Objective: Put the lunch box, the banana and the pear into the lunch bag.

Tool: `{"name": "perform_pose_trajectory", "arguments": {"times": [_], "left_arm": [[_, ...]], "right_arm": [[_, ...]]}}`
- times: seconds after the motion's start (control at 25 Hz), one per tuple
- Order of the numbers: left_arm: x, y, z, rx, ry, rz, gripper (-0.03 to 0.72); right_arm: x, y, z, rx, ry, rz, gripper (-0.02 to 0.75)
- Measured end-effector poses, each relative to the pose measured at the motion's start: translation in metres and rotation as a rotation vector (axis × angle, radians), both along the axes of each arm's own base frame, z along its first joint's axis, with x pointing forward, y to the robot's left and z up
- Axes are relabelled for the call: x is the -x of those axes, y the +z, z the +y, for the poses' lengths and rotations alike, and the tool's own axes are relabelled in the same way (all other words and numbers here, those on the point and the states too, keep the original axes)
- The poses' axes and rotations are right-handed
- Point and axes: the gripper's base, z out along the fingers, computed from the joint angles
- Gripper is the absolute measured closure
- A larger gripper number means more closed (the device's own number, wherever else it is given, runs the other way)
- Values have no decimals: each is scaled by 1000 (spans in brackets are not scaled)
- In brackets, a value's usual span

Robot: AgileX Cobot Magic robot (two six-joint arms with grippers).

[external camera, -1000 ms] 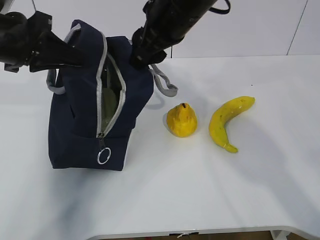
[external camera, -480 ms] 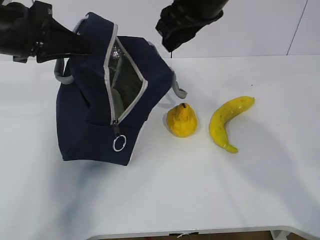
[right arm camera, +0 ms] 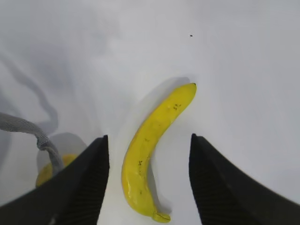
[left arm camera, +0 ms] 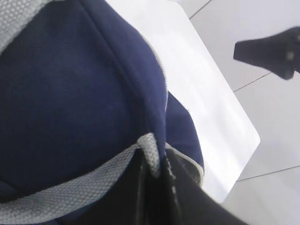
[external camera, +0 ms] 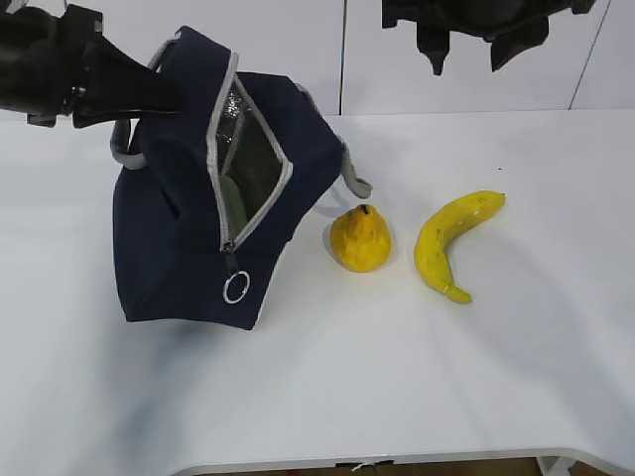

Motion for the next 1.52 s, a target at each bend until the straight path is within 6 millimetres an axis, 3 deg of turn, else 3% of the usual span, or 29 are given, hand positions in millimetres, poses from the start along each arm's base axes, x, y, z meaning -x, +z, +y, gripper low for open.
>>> {"name": "perform_pose_trajectory", "arguments": {"times": [0.12,0.32,0.64,0.96,1.2,1.52], "left_arm": [[1,0,0,-4,-8,0,680],[1,0,0,-3,-15,2,680],[2,0,-1,0,-23,3,680],[4,-1,-2,-7,-51,8,680],[5,-1,-2,-9,-60,6,680],[5,-1,-2,-12,-61,4,680]], "right_arm": [[-6,-11,0,-41,-144,-11,286],[-21,-42,7,-23,-205,28,286],[-27,-47,-2,-225,-514,-23,286],[-43,-64,-32,-210,-497,91,277],[-56,-87,-53,-253,-477,229,265],[-61,-104,-49,-236,-398,297,311]]}}
